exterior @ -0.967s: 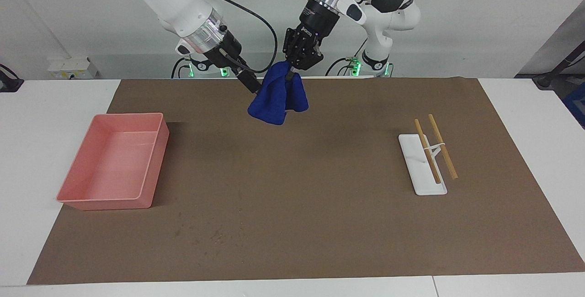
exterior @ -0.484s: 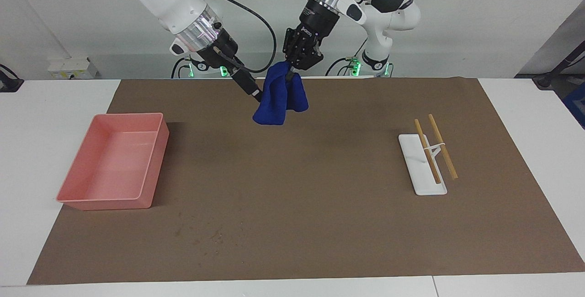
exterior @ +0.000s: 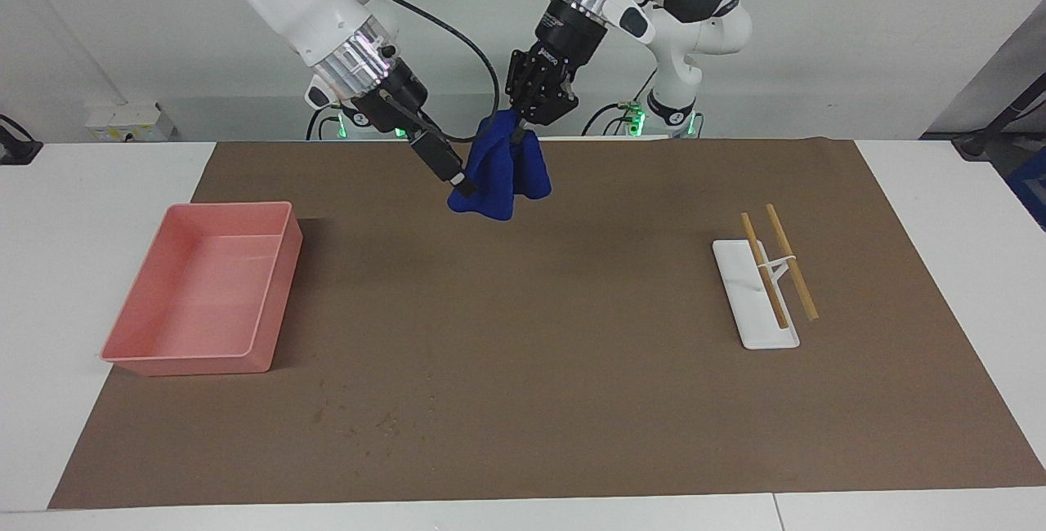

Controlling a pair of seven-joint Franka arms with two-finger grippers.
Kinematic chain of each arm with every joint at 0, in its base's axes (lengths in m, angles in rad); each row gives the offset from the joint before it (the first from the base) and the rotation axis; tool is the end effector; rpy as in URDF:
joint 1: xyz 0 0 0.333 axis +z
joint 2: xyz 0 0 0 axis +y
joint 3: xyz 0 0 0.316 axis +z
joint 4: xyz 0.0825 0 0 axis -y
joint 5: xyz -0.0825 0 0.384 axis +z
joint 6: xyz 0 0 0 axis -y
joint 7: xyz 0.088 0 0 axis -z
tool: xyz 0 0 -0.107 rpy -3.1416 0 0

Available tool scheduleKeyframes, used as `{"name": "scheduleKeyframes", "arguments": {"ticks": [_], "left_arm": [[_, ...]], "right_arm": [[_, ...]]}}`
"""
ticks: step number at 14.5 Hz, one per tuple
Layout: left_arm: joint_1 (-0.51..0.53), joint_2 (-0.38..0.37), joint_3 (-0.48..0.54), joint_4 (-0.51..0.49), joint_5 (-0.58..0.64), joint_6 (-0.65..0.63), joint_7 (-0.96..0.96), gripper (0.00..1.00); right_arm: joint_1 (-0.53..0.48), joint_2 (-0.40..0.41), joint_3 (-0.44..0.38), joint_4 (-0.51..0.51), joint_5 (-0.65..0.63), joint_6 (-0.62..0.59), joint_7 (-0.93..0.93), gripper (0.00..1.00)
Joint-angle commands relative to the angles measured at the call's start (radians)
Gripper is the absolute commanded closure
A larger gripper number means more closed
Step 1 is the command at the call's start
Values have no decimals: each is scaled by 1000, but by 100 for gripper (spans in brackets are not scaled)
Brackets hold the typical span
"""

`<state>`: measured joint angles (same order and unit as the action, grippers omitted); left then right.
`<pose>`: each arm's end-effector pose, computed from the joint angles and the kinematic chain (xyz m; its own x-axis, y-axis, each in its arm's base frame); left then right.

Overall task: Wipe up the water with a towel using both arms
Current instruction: 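Close the right gripper on the towel held by the left gripper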

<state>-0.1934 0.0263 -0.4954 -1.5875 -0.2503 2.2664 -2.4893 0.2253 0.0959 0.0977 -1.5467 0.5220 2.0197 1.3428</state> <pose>0.4711 -0.3903 0.6839 -0.2018 0.7544 -0.6247 0.9168 0.3699 0.1505 0.5825 0.2223 0.6356 0.4475 -0.7882 -0.4225 -0.8686 -0.2705 -0.4152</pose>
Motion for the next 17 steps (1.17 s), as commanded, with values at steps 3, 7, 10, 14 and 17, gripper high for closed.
{"name": "scheduleKeyframes", "arguments": {"ticks": [3, 7, 10, 14, 17], "left_arm": [[-17, 12, 8, 21, 14, 58, -37, 100], [-17, 10, 8, 21, 13, 58, -37, 100], [-17, 10, 8, 21, 13, 58, -37, 100], [-17, 10, 8, 21, 14, 58, -37, 100], [-15, 10, 8, 21, 37, 59, -34, 70]], "right_arm": [[28, 5, 4, -13, 26, -1, 9, 11], [26, 8, 4, -9, 23, -1, -14, 100], [25, 8, 4, -9, 24, -1, -13, 100], [25, 8, 2, -7, 20, -1, -13, 100], [16, 8, 2, -7, 9, -2, -13, 100]]}}
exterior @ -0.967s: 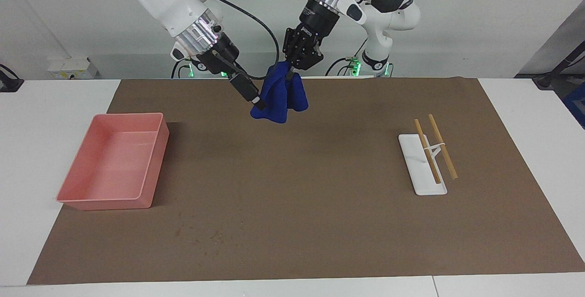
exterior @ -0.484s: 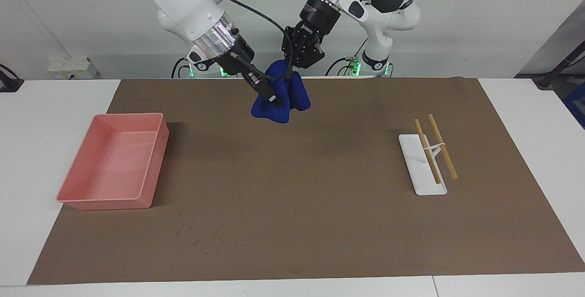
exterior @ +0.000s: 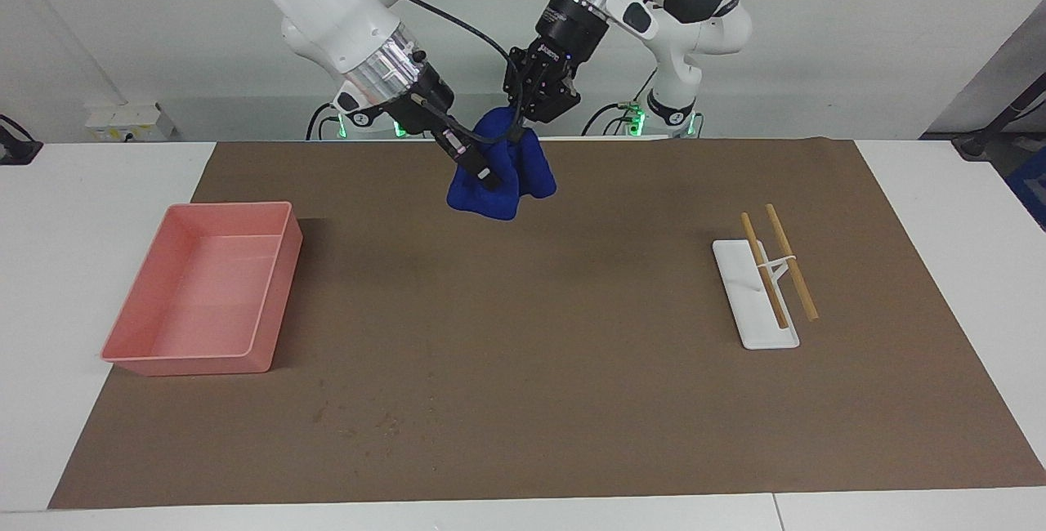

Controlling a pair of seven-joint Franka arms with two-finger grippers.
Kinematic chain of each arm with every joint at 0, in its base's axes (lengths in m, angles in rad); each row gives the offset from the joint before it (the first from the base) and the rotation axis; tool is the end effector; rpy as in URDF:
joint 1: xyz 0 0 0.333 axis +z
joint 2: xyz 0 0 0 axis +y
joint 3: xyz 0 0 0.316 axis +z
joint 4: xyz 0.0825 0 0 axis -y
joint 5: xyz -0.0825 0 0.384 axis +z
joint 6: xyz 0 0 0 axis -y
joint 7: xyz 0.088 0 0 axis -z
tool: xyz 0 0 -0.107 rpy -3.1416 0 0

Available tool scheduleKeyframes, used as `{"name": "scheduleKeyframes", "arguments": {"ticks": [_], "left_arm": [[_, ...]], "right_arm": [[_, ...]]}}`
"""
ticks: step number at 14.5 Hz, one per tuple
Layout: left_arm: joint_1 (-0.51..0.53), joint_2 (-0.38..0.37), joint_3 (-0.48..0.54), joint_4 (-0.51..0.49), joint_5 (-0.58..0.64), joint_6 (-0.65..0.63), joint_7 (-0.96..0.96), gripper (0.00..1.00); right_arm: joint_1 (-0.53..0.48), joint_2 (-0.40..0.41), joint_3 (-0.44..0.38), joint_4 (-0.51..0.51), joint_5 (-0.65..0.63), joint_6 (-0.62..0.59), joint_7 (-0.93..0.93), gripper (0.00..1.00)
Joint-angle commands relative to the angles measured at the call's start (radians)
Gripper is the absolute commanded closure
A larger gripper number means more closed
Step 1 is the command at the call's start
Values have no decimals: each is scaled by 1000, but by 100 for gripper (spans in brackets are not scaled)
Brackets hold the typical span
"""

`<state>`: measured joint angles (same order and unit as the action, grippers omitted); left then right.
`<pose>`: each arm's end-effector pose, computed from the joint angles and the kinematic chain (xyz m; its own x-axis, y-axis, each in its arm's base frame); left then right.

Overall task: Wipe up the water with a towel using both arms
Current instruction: 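Close the right gripper on the towel held by the left gripper, then open the left gripper while the right gripper pulls the towel away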

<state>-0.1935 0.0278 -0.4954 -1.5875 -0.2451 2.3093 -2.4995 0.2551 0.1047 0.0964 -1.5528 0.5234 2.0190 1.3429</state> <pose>0.4735 -0.3900 0.6886 -0.1974 0.7345 -0.6493 0.9053 0.3907 0.1668 0.5783 0.2396 0.6270 0.4634 -0.7764 -0.4271 -0.8667 -0.2967 -0.4010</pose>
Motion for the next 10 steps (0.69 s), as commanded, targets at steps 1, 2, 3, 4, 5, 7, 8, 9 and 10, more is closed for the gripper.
{"name": "scheduleKeyframes", "arguments": {"ticks": [1, 2, 3, 4, 5, 7, 8, 9, 10], "left_arm": [[-15, 9, 8, 21, 50, 16, -18, 23], [-15, 9, 8, 23, 69, 16, -16, 0], [-15, 8, 8, 21, 72, 16, -15, 0], [-15, 6, 8, 21, 72, 9, -13, 0], [-12, 3, 8, 20, 72, -4, -10, 0], [-3, -6, 18, 21, 72, -80, 29, 0], [5, -9, 29, 23, 72, -147, 89, 0], [18, -15, 43, 23, 72, -222, 176, 0], [31, -22, 49, 23, 70, -298, 282, 0]], "right_arm": [[-14, 0, 3, 0, 7, -2, -16, 100], [-16, 0, 3, 0, 6, 0, -16, 100], [-17, 0, 2, 3, 3, 3, -16, 100], [-22, 0, 3, 6, 1, 4, -16, 100], [-23, 0, 2, 7, 1, 15, -16, 100], [-25, 1, -1, 3, -20, 29, -21, 100], [-36, 3, -1, -13, -46, 65, -36, 100], [-46, 9, 0, -30, -65, 88, -60, 100], [-54, 19, -1, -38, -71, 119, -95, 100]]}}
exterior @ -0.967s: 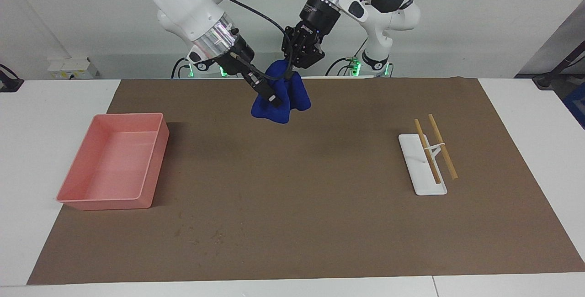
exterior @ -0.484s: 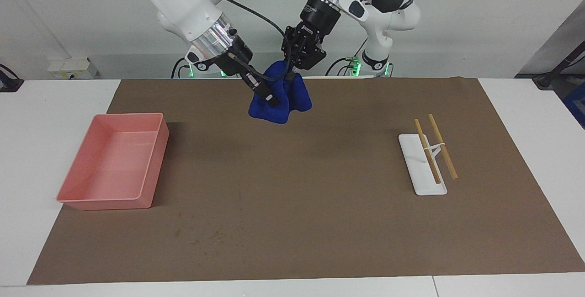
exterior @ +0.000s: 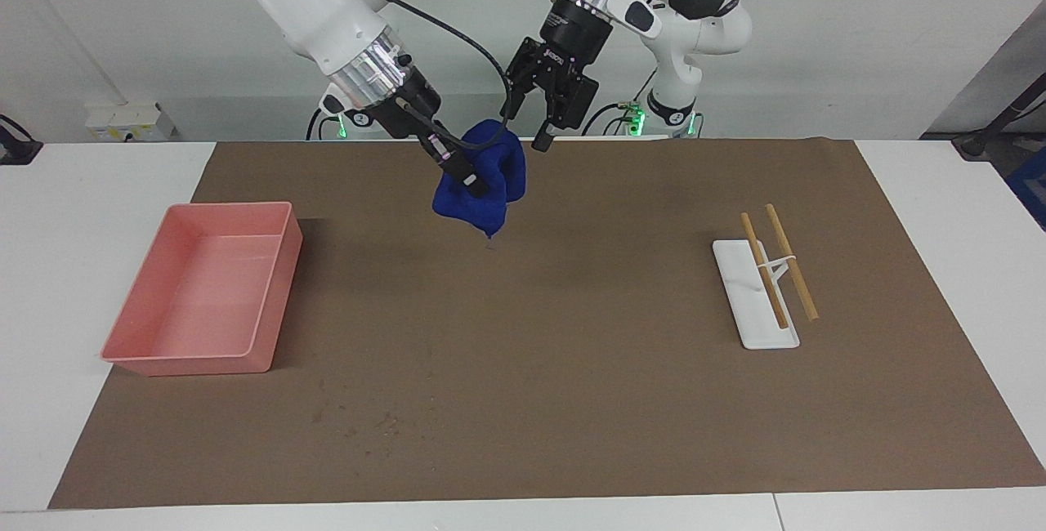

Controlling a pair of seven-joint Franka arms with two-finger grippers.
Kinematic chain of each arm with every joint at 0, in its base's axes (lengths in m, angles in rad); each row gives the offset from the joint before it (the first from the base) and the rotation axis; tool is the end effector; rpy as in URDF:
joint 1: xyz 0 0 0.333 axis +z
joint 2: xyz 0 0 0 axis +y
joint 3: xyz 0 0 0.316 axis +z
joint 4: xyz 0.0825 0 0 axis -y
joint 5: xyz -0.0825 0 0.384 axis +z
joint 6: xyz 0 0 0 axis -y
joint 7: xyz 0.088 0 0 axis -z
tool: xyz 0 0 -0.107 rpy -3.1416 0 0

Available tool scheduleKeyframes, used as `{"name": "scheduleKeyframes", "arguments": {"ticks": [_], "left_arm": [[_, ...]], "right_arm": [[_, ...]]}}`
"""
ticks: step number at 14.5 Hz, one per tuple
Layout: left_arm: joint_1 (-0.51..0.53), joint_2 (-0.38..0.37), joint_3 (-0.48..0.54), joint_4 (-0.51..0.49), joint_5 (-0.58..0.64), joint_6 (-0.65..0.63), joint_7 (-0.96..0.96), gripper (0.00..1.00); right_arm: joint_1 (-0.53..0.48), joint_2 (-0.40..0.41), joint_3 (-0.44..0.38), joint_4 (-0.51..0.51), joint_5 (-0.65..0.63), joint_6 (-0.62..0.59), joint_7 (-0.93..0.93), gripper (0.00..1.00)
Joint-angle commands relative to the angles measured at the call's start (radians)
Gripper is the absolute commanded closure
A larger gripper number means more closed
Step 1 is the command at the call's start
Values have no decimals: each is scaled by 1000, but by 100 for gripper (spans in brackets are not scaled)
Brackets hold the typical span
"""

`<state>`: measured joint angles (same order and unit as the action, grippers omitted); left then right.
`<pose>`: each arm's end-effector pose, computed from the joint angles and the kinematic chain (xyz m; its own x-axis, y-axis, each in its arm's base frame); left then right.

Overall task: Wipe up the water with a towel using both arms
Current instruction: 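Open the left gripper while the right gripper pulls the towel away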

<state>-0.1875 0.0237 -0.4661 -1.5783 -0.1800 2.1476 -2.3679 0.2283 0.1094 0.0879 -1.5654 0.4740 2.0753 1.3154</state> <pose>0.4790 -0.3716 0.6739 -0.1152 0.8595 -0.4981 0.9413 0.2546 0.2217 0.5927 0.2152 0.6222 0.4599 -0.8105 -0.3628 -0.8509 -0.2853 -0.4411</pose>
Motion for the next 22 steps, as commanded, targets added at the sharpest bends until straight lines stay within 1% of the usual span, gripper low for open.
{"name": "scheduleKeyframes", "arguments": {"ticks": [1, 3, 5, 8, 10, 12, 14, 16, 17, 19, 20, 22], "left_arm": [[45, -21, 27, 14, 5, -199, 255, 0], [91, -30, 43, 15, 7, -287, 437, 0], [159, -33, 52, 15, 7, -363, 623, 0], [294, -60, 49, 6, 7, -440, 917, 0], [380, -67, 55, 6, 7, -501, 1158, 0], [456, -91, 57, -29, 37, -514, 1385, 0], [522, -110, 58, -60, 85, -517, 1611, 0], [597, -126, 81, -92, 88, -512, 1885, 0], [626, -134, 96, -103, 89, -517, 1999, 0], [648, -157, 122, -149, 99, -506, 2177, 0], [648, -168, 133, -176, 123, -502, 2258, 0], [640, -174, 132, -201, 206, -489, 2326, 0]], "right_arm": [[-38, 27, 7, -36, -23, 100, -109, 100], [-55, 81, 7, -30, -31, 152, -210, 100], [-73, 156, 7, -13, -79, 228, -302, 100], [-105, 281, 7, 8, -106, 357, -416, 100], [-124, 350, 6, 34, -104, 422, -494, 100], [-142, 418, 6, 74, -104, 462, -577, 100], [-155, 508, 6, 151, -104, 502, -660, 100], [-165, 599, 6, 241, -104, 522, -703, 100], [-171, 628, 6, 266, -104, 538, -715, 100], [-172, 653, 6, 263, -103, 568, -723, 100], [-172, 665, 6, 260, -103, 577, -723, 100], [-168, 670, 7, 248, -85, 609, -722, 100]]}}
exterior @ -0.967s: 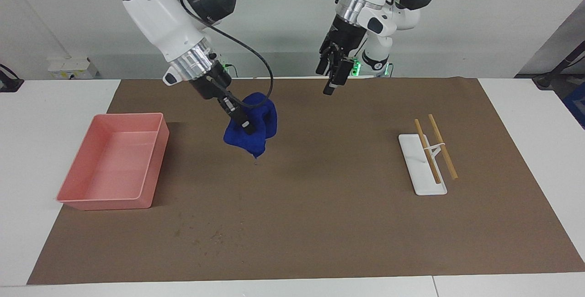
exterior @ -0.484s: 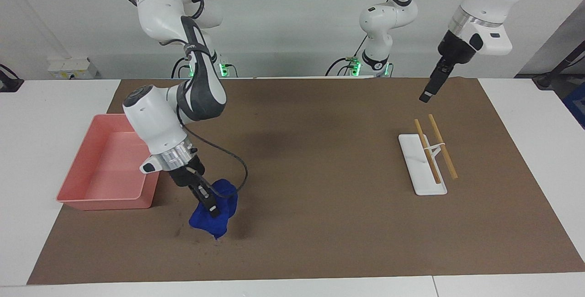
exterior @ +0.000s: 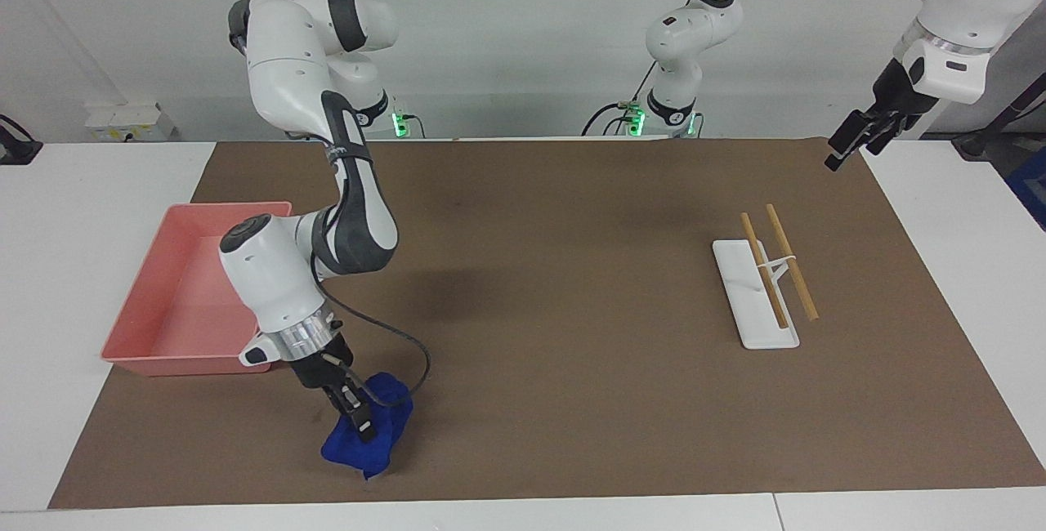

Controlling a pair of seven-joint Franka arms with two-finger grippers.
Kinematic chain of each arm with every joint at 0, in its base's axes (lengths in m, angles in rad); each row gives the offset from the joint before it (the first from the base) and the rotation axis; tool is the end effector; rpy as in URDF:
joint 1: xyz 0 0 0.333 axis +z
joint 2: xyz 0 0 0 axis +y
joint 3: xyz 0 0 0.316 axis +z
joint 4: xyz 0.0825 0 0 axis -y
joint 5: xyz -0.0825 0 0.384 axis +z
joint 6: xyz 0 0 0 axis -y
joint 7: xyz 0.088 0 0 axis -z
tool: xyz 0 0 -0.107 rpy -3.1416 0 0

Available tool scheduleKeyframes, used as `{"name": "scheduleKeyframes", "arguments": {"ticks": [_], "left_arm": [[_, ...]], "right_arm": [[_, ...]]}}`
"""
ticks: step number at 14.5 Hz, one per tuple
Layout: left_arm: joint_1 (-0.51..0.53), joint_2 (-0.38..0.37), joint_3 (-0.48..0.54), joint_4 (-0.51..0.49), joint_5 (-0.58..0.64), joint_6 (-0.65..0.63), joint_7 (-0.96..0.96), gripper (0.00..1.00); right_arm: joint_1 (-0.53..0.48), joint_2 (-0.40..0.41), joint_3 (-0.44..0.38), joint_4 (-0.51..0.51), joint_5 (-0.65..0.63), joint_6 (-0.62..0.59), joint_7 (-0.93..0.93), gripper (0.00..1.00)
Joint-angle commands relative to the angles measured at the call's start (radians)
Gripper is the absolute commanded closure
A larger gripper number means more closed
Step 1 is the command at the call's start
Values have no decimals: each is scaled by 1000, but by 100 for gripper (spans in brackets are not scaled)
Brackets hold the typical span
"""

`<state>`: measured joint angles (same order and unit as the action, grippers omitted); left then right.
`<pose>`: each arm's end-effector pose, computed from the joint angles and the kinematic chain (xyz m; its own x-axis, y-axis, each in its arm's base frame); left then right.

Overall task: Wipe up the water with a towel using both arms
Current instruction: 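Open the left gripper while the right gripper pulls the towel away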

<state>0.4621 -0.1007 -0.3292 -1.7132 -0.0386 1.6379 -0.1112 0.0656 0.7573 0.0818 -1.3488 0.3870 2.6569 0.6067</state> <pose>0.5266 0.0581 0.6143 0.9693 0.2450 0.0193 0.2449 -0.9695 0.0082 0.7746 0.0866 0.3348 0.6595 -0.7357 0.1542 -0.5519 -0.6132 -0.5652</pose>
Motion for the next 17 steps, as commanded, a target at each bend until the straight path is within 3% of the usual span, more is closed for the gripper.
{"name": "scheduleKeyframes", "arguments": {"ticks": [1, 4, 6, 8, 10, 13, 17], "left_arm": [[-11, -47, -5, -63, 83, 20, 71, 0], [-31, 1, -7, -31, 120, 4, 85, 0], [-103, 56, 12, 21, 118, -3, 84, 0], [-250, 101, 170, 76, 123, -15, 84, 0], [-364, 86, 286, 38, 135, -3, 82, 0], [-370, 20, 286, -98, 135, 23, 84, 0], [-393, 19, 286, -89, 135, 37, 85, 0]], "right_arm": [[5, 20, 13, 4, 3, 35, -12, 100], [20, 2, 15, -84, 4, 29, -4, 100], [32, -19, 16, -139, 4, 31, -4, 100], [52, -38, 16, -183, 4, 31, -4, 100], [62, -62, 16, -235, 4, 29, -11, 100], [66, -113, 19, -327, 4, 18, -38, 100], [92, -252, 19, -547, 4, 3, -83, 100]]}}
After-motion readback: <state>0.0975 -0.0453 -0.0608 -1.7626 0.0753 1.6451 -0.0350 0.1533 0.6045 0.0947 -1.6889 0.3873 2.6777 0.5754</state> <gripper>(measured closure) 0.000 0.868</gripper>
